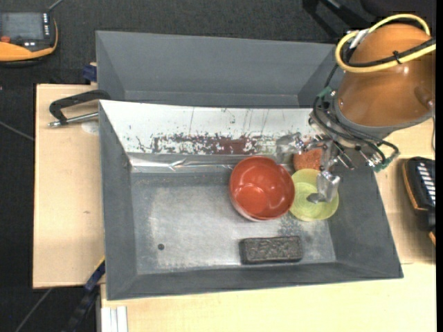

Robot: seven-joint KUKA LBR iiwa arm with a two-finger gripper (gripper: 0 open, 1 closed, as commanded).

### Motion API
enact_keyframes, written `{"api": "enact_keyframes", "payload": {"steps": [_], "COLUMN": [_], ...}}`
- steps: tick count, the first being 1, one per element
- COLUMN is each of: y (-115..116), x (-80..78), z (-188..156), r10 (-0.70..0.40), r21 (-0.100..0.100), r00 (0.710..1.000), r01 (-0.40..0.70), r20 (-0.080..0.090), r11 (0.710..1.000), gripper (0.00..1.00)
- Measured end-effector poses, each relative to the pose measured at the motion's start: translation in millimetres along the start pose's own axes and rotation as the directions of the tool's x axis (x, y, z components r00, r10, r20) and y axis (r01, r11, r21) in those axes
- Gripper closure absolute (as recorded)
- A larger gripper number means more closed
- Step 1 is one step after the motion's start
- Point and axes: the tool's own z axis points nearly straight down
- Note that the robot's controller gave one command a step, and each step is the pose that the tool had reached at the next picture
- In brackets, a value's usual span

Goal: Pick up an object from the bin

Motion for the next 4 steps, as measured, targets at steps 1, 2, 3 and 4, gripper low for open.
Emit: {"api": "enact_keyframes", "payload": {"steps": [1, 2, 3, 4], "y": [23.0, 28.4, 27.7, 46.3], "x": [-69.6, -63.8, -64.5, -78.5], "z": [45.5, 90.3, 88.7, -14.9], "r10": [-0.003, 0.405, 0.404, 0.283], "r21": [-0.001, -0.007, -0.006, -0.003], "r00": [1.0, 0.914, 0.915, 0.959], "r01": [0.003, -0.405, -0.404, -0.283], "r20": [0.009, 0.008, 0.011, 0.028], "r11": [1.0, 0.914, 0.915, 0.959], "gripper": [0.0, 0.0, 1.0, 1.0]}}
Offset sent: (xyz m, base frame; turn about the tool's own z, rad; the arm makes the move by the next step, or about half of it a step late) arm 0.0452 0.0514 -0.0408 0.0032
